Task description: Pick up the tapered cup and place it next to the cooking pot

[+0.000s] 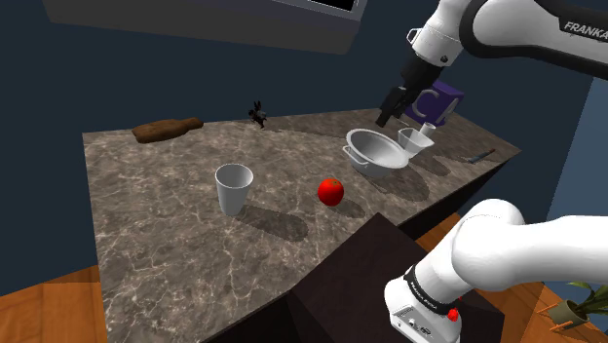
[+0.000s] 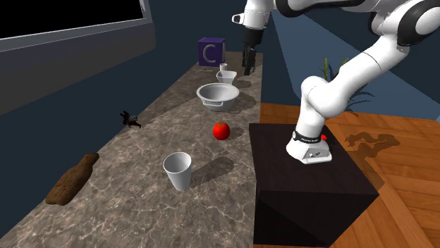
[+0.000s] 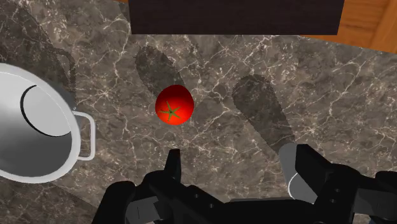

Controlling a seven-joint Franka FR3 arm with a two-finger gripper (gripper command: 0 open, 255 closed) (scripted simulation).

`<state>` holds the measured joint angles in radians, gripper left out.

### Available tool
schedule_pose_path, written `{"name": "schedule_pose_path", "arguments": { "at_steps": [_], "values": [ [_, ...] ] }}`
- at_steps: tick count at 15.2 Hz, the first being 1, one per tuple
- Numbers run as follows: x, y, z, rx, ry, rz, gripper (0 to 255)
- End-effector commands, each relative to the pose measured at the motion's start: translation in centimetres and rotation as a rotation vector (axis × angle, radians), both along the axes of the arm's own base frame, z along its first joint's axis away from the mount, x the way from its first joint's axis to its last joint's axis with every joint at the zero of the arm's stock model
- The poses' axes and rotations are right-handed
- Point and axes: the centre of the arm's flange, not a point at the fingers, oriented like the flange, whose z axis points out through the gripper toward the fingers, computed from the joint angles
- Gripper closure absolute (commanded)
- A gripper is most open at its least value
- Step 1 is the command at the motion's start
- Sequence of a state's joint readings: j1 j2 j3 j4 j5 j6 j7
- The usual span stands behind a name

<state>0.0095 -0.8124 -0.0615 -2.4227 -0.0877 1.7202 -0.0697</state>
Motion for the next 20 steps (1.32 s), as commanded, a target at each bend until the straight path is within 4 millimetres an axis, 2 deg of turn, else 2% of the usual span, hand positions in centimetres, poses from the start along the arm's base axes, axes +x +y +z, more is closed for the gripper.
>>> {"name": "schedule_pose_path", "arguments": {
  "at_steps": [1, 20],
  "values": [
    [0.0, 0.0, 0.0, 0.0, 0.0, 0.0, 0],
    [16.1, 8.3, -17.1, 0.116, 0.05, -0.063, 0]
  ]
}}
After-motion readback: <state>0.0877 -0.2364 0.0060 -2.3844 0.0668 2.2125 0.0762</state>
